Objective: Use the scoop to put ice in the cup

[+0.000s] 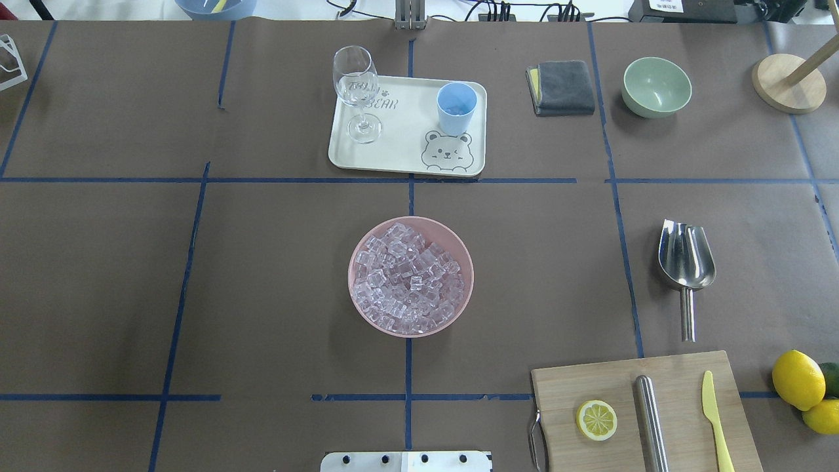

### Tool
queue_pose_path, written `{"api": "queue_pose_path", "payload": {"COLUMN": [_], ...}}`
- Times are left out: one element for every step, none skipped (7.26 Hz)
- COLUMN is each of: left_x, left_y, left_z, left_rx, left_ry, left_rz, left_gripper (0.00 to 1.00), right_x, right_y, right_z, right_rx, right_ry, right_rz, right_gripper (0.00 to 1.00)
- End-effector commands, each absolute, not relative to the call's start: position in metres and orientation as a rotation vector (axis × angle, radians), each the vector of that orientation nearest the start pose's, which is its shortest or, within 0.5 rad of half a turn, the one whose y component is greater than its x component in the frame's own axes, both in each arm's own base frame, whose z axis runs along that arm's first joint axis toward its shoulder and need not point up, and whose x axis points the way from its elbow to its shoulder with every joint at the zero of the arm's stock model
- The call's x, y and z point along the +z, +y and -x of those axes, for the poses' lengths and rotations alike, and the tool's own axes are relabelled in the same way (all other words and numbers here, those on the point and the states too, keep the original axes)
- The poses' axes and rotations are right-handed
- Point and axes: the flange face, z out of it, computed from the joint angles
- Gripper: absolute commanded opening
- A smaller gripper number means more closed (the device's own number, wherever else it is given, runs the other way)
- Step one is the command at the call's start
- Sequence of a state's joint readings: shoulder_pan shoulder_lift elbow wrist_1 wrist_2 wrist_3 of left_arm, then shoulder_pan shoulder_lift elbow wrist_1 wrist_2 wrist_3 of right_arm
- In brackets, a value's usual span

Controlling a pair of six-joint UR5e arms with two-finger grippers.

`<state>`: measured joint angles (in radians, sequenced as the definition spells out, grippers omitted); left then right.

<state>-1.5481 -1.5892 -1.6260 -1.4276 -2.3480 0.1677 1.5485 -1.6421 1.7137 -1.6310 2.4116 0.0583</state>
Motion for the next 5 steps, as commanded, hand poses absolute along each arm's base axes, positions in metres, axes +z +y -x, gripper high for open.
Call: {"api": "queue_pose_path", "payload": {"left_x": [0.6304, 0.6297, 0.6300, 0.6309, 0.6324], "left_y": [-0.4968, -0.4968, -0.4968, -0.4960, -0.4958], "left_z": [0.0606, 0.0614, 0.0617, 0.0625, 0.0625], "left_rx": [0.137, 0.136, 0.137, 0.135, 0.134], "left_ry": [0.799, 0.798, 0.794, 0.792, 0.793], "left_rz": [-0.009, -0.011, -0.010, -0.009, -0.007], "left_gripper": [1.00, 1.00, 1.00, 1.00, 1.00], "right_x": [0.6388, 0.6382, 0.6395, 0.6371, 0.6356], "right_y": [-0.4625, -0.4634, -0.4634, -0.4636, -0.4643], "right_z": [-0.0485, -0.0485, -0.0485, -0.0492, -0.0506], "right_rx": [0.038, 0.037, 0.039, 0.039, 0.041], "right_ry": [-0.839, -0.838, -0.838, -0.838, -0.839], "right_rz": [0.048, 0.037, 0.039, 0.033, 0.029], "right_gripper": [1.00, 1.00, 1.00, 1.00, 1.00]}}
